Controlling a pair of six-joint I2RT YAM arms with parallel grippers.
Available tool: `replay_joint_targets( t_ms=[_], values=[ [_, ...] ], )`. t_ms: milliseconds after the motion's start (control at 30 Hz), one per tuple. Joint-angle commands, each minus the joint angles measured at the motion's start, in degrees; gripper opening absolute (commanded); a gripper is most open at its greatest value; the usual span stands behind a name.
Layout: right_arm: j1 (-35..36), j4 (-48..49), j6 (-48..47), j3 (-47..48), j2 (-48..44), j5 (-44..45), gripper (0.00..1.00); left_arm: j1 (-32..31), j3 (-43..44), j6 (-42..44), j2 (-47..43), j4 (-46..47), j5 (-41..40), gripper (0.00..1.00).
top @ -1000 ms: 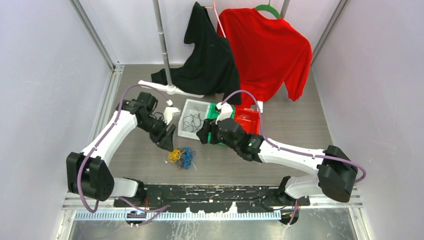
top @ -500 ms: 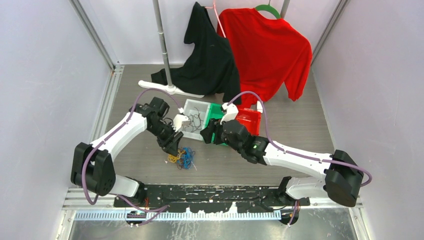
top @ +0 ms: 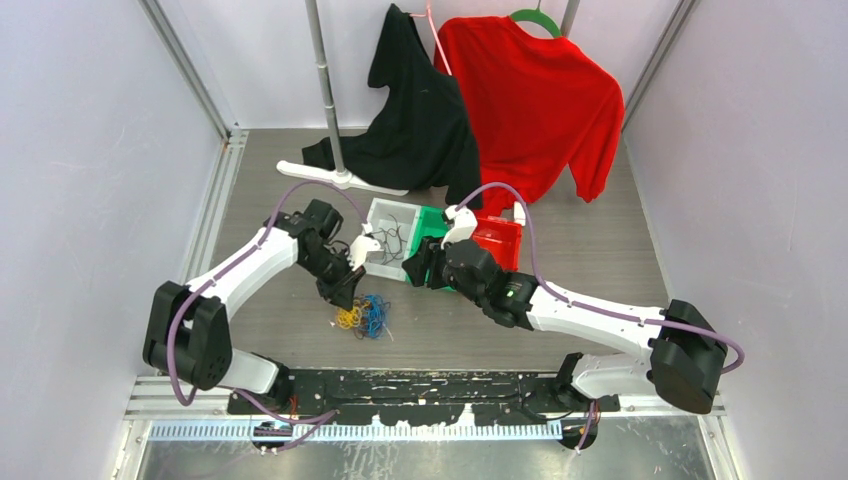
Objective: Untangle the cables
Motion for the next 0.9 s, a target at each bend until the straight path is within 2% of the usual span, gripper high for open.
replay_joint_targets(
  t_ms=[0,133,333,533,867],
  values=[
    [-0.2,1.4,0.6,0.8,-1.5,0.1,0.56,-0.3,2.6,3.5,-2.8,-5.2,2.8,0.06],
    [-0.3,4.7,-0.8,0.8,-1.3,-3.0,0.58,-0.3,10.1,4.4,-6.8,-12.6,2.3,0.05],
    [0.8,17.0,-4.9,-0.1,1.7,-11.4,0.63,-0.3,17.0,2.2,-14.7,-17.3,2.4,0.03],
    [4.4,27.5,-12.8,1.4,4.2,-17.3,0.78,-0.3,22.7,-3.3,-17.7,-18.0,3.3,0.02],
    [7.8,33.0,-14.5,5.3,8.8,-19.7,0.8,-0.3,30.2,-12.4,-19.0,-16.7,6.4,0.0]
  ],
)
